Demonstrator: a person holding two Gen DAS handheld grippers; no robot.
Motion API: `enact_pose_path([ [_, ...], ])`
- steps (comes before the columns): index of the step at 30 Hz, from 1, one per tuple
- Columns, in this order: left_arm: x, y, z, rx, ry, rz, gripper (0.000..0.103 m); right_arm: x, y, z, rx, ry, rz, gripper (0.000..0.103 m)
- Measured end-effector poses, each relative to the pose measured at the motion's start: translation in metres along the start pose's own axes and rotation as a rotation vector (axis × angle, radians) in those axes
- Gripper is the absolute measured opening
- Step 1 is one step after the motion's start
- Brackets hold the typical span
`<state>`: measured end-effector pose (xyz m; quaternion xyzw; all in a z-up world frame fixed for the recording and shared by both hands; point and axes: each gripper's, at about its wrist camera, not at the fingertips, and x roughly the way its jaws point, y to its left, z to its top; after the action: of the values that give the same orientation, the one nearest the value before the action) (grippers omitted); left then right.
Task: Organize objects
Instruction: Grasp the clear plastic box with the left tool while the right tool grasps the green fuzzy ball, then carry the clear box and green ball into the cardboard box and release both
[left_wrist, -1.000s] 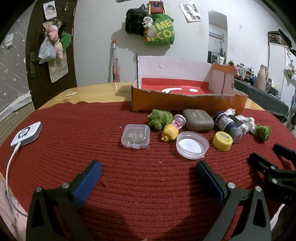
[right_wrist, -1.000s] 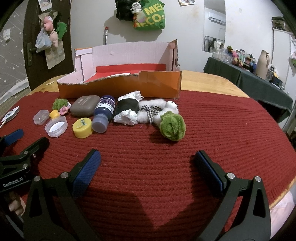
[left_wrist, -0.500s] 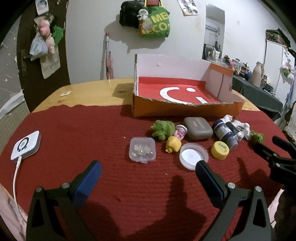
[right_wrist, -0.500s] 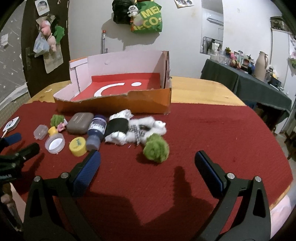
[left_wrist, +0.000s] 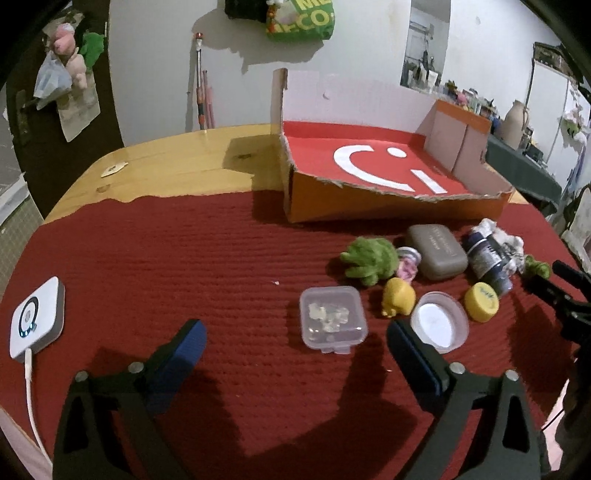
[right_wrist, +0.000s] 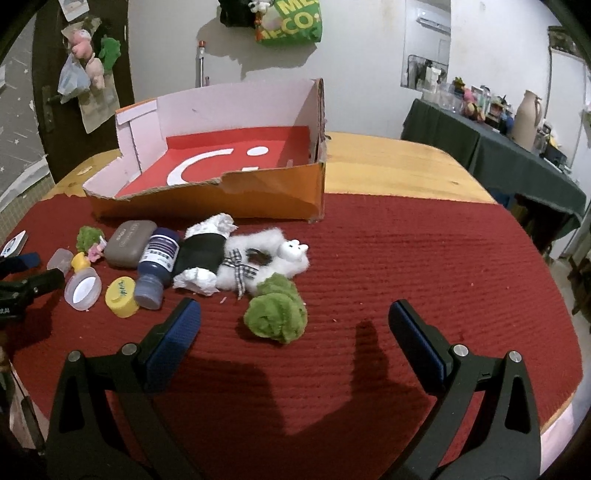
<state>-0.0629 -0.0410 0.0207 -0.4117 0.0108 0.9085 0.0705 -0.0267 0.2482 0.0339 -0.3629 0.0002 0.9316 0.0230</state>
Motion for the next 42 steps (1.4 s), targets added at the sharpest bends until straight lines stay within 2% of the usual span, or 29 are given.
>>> enact_pose_path([
  [2, 0.004, 0.002, 0.002, 0.007, 0.016, -0.006, 0.093, 0.003, -0.001, 0.001, -0.003, 0.012, 0.007, 0.094],
  [3, 0.006, 0.003, 0.003, 0.008, 0.021, -0.007, 0.092, 0.004, -0.001, 0.002, -0.006, 0.02, 0.011, 0.088],
  [5, 0.006, 0.004, 0.006, 0.014, 0.016, -0.012, 0.088, 0.008, 0.0, 0.002, -0.01, 0.036, 0.025, 0.074],
  [6, 0.007, 0.004, 0.007, 0.017, 0.013, -0.024, 0.086, 0.009, 0.001, 0.002, -0.009, 0.044, 0.034, 0.061],
  [7, 0.007, 0.003, 0.008, 0.022, 0.01, -0.037, 0.082, 0.012, 0.001, 0.002, -0.007, 0.055, 0.048, 0.048],
  [8, 0.007, 0.003, 0.009, 0.026, 0.001, -0.04, 0.072, 0.011, 0.001, 0.002, -0.011, 0.049, 0.046, 0.044],
  [9, 0.007, 0.003, 0.009, 0.031, -0.007, -0.043, 0.065, 0.01, 0.002, 0.001, -0.014, 0.044, 0.048, 0.034],
  [10, 0.007, 0.002, 0.01, 0.036, -0.014, -0.038, 0.052, 0.009, 0.001, 0.001, -0.01, 0.044, 0.063, 0.025],
  [11, 0.007, 0.002, 0.01, 0.041, -0.017, -0.041, 0.037, 0.009, 0.0, 0.001, -0.002, 0.041, 0.069, 0.025],
  [15, 0.002, 0.003, 0.012, 0.035, -0.014, -0.078, 0.037, 0.001, 0.0, 0.001, -0.001, 0.018, 0.069, 0.025],
  [26, -0.026, -0.008, 0.017, 0.058, -0.102, -0.08, 0.037, -0.03, 0.004, 0.017, -0.038, -0.067, 0.066, 0.025],
  [36, -0.033, -0.011, 0.016, 0.058, -0.115, -0.085, 0.037, -0.028, 0.006, 0.015, -0.036, -0.056, 0.08, 0.025],
  [42, -0.043, -0.009, 0.027, 0.057, -0.146, -0.096, 0.037, -0.032, 0.009, 0.024, -0.047, -0.075, 0.089, 0.025],
])
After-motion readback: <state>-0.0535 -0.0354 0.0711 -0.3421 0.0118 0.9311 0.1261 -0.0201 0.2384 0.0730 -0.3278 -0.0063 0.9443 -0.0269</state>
